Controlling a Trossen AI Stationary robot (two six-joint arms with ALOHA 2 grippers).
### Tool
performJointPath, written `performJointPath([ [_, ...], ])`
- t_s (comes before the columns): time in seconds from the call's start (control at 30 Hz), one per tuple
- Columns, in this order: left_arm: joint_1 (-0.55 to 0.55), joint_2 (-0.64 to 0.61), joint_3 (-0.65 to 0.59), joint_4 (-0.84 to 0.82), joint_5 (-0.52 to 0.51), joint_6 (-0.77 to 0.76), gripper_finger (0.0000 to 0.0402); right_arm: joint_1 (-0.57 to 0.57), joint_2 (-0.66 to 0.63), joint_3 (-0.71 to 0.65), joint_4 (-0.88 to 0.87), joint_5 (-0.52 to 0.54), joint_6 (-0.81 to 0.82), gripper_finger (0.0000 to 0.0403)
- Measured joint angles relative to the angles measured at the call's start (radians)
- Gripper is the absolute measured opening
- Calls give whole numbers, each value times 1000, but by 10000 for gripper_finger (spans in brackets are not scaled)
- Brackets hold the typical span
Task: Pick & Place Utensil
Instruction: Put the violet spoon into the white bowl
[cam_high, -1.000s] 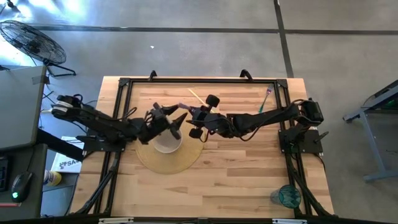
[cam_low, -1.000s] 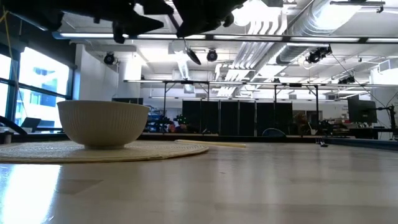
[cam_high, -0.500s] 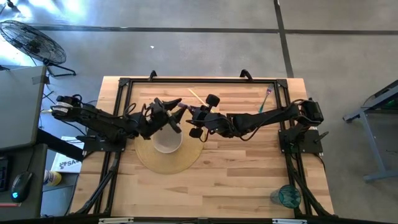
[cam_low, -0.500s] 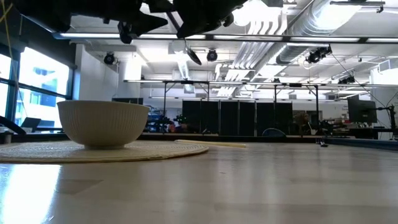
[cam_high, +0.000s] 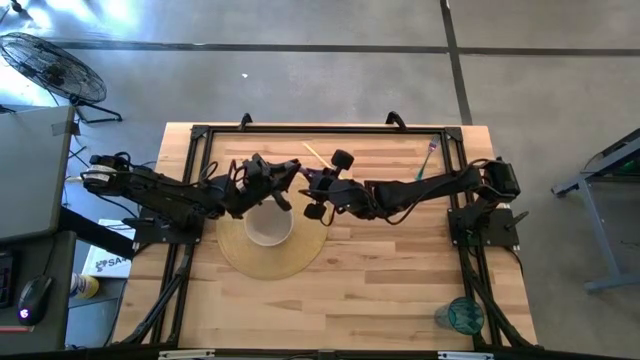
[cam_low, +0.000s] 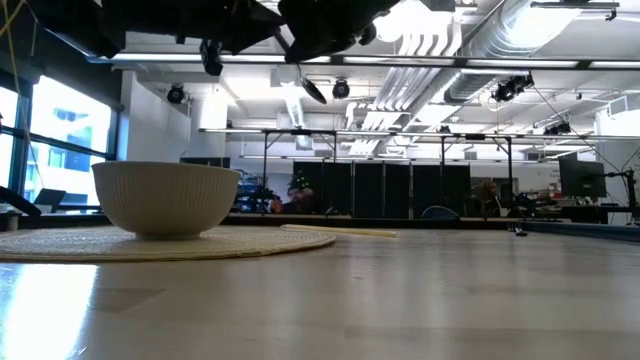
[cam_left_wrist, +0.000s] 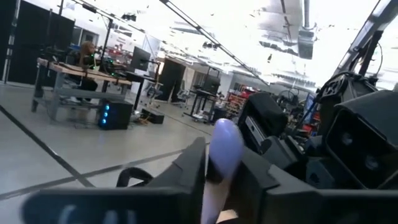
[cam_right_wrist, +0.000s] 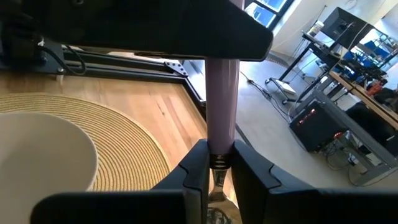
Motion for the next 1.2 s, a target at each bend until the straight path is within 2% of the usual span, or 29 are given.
performJointPath([
  [0.07, 1, 0, 0, 0, 3, -3, 27, -1, 0, 0, 0, 3, 5, 47],
  [0.3, 0, -3, 0, -16, 4, -6, 30, 4, 0, -1, -4, -3, 43, 67],
  [0.6, 0, -136, 0, -237, 4, 1, 26, 53, -15, -1, 41, 3, 71, 120],
  [0.87, 0, -363, 0, -596, 23, -56, 27, 100, -29, -1, 67, -20, 120, 172],
  [1.07, 0, -568, -1, -916, 135, -164, 27, 98, -30, -1, 42, -96, 205, 170],
  [1.2, 0, -660, -2, -1119, 210, -228, 27, 97, -30, -1, 28, -137, 218, 168],
])
